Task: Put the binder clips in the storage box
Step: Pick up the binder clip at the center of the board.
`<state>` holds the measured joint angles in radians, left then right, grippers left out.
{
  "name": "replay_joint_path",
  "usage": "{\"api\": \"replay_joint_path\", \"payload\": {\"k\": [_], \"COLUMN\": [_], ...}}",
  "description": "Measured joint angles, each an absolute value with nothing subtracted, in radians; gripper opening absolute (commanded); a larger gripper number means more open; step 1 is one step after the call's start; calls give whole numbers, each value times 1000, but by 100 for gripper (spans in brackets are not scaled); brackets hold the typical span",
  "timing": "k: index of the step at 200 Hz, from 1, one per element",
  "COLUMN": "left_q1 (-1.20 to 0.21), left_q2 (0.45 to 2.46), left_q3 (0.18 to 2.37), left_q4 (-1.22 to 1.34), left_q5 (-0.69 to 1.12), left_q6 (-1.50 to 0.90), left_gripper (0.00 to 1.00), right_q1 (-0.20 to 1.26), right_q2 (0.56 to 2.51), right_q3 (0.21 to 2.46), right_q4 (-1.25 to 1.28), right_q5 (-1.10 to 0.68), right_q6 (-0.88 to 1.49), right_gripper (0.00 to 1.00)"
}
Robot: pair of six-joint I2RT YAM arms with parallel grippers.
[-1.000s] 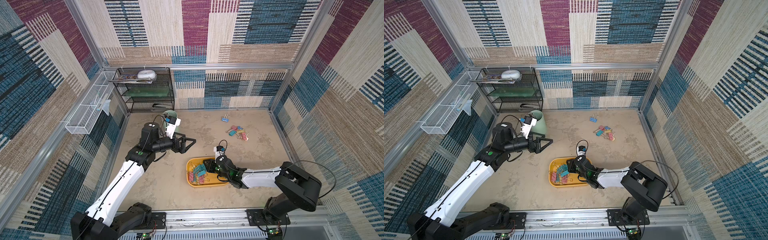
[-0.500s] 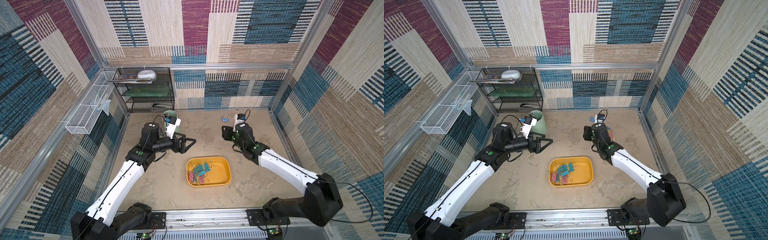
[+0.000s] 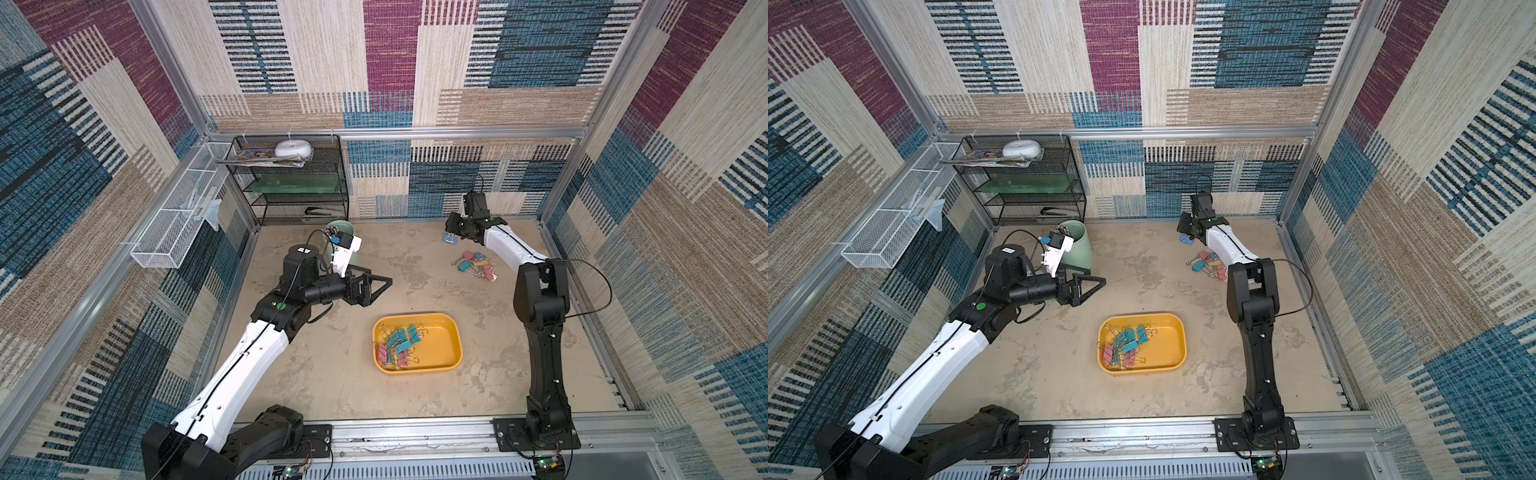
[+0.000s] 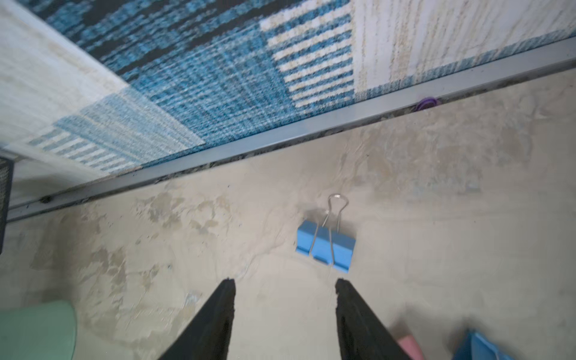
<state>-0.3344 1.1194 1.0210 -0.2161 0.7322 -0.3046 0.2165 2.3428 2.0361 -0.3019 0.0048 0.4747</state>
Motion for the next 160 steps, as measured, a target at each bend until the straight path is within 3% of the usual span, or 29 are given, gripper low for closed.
{"api": "replay_joint_path", "payload": {"k": [55, 67, 92, 117, 160], "left_q1": [-334, -334, -333, -333, -332], "left_q2": [1124, 1124, 1125, 1125, 1125], "left_q3": [1021, 1021, 1021, 1021, 1021], "left_q4": [-216, -216, -216, -216, -216], "left_q5": [733, 733, 733, 733, 733], "left_q6": [-311, -311, -311, -311, -311], "left_gripper": [99, 100, 99, 99, 99], "right_q1": [151, 145, 137, 135, 135], "right_q2": [2538, 2550, 2559, 2560, 2505], "right_q3": [2178, 2180, 2175, 2159, 2068], "right_q4": [-281, -265, -228, -189, -148], "right_q5": [-163, -184, -232, -277, -321], "right_q6": [505, 505, 507, 514, 519], "right_gripper": [54, 48, 18, 0, 0]}}
